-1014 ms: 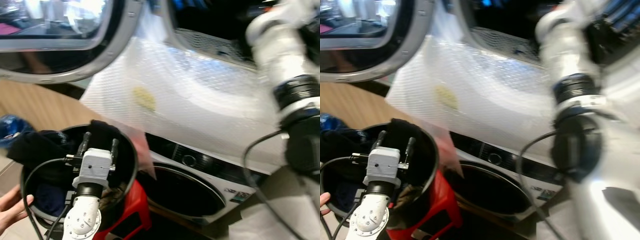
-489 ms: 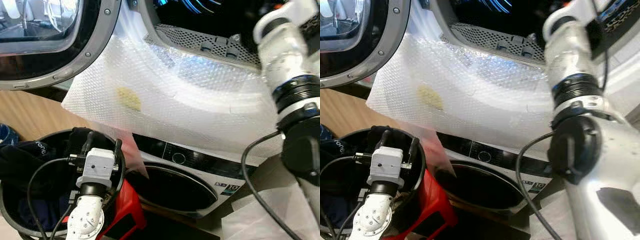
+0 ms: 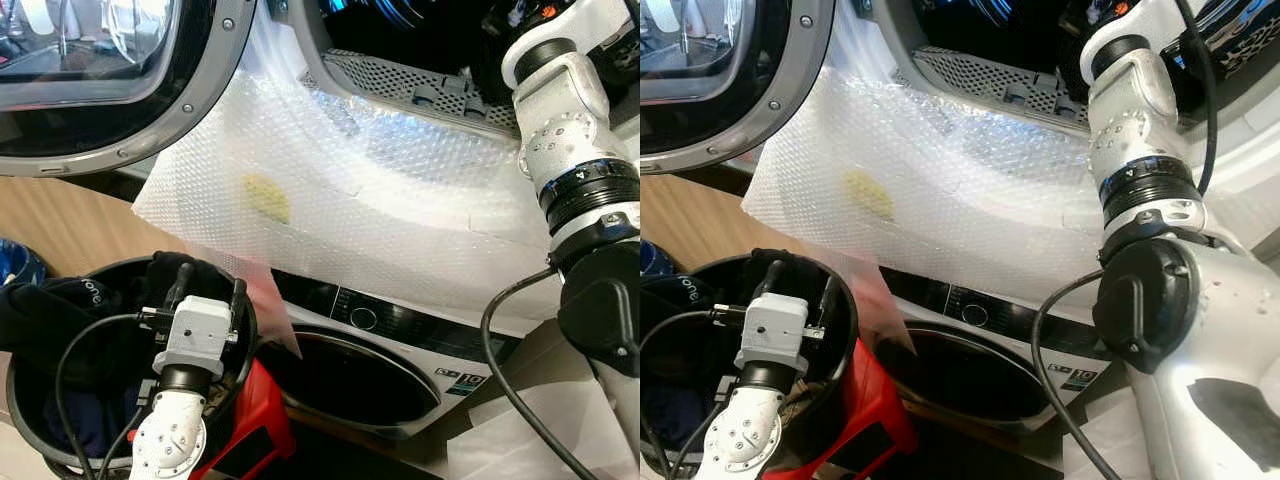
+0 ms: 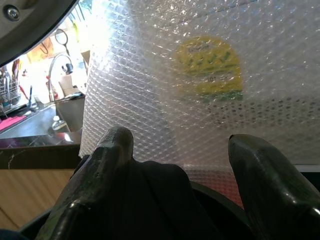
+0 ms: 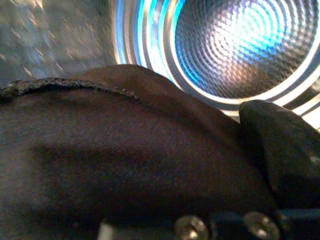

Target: Clothes washing

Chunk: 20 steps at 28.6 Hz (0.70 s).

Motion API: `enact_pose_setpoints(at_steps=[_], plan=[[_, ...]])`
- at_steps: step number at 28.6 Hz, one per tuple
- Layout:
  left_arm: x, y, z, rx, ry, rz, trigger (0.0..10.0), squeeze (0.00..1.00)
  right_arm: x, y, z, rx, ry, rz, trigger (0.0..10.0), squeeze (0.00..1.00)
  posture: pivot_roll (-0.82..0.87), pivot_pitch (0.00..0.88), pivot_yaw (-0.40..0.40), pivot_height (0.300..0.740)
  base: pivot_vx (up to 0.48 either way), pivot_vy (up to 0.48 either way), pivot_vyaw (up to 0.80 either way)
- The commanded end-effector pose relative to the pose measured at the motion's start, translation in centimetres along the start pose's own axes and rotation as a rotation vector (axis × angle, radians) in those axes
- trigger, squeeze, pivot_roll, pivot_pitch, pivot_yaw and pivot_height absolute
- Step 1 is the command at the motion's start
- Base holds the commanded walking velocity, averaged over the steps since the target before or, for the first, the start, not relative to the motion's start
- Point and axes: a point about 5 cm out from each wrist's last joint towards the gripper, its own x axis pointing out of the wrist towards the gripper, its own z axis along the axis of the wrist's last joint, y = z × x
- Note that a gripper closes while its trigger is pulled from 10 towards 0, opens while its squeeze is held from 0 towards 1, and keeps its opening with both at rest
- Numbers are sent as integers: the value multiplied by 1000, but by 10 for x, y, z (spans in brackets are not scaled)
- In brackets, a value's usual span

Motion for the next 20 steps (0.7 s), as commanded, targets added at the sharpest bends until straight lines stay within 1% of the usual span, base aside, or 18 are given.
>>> enact_pose_setpoints(at_steps=[1,2,4,5,7,8,9,10,11,12,14,15,16,17,18,19,20], plan=[[-1,-4,4,3,-16,-20,10000,0,1,1,21,6,-122,42,10000,0,52,130,-79,740,0,0,0],[-1,-4,4,3,-16,-20,10000,0,1,1,21,6,-122,42,10000,0,52,130,-79,740,0,0,0],[-1,-5,3,3,-13,-28,10000,0,-5,-12,12,-29,-104,-15,10000,0,47,118,-73,740,0,0,0],[-1,-5,3,3,-13,-28,10000,0,-5,-12,12,-29,-104,-15,10000,0,47,118,-73,740,0,0,0],[-1,-5,2,0,-10,-35,10000,0,-9,-14,2,-71,-84,-10,10000,0,41,110,-69,740,0,0,0],[-1,-5,2,0,-10,-35,10000,0,-9,-14,2,-71,-84,-10,10000,0,41,110,-69,740,0,0,0],[0,-6,2,-1,-8,-44,10000,0,-11,-18,-8,-90,-28,-56,10000,0,38,108,-65,740,0,0,0],[0,-6,2,-1,-8,-44,10000,0,-11,-18,-8,-90,-28,-56,10000,0,38,108,-65,740,0,0,0],[2,-8,3,-3,-12,-53,10000,0,-12,-21,-16,-142,28,-112,10000,0,40,107,-66,740,0,0,0],[3,-8,4,-3,-17,-57,10000,0,-10,-18,-19,-139,43,-126,10000,0,43,111,-67,740,0,0,0],[3,-8,4,-3,-18,-58,10000,0,-10,-17,-20,-132,44,-126,10000,0,44,113,-68,740,0,0,0],[3,-7,5,-3,-18,-57,10000,0,-7,-10,-21,-164,63,-130,10000,0,46,119,-69,740,0,0,0],[3,-7,5,-3,-19,-57,10000,0,-3,-1,-18,-116,50,-114,10000,0,59,126,-74,740,0,0,0],[3,-7,5,-3,-19,-57,10000,0,-3,-1,-18,-116,50,-114,10000,0,59,126,-74,740,0,0,0],[2,-7,6,-2,-18,-58,10000,0,1,8,-11,-44,20,-93,10000,0,64,130,-76,740,0,0,0],[1,-7,6,0,-17,-59,10000,0,5,13,-3,-5,-7,-85,10000,0,79,137,-81,740,0,0,0],[1,-7,6,0,-17,-59,10000,0,5,13,-3,-5,-7,-85,10000,0,79,137,-81,740,0,0,0]])
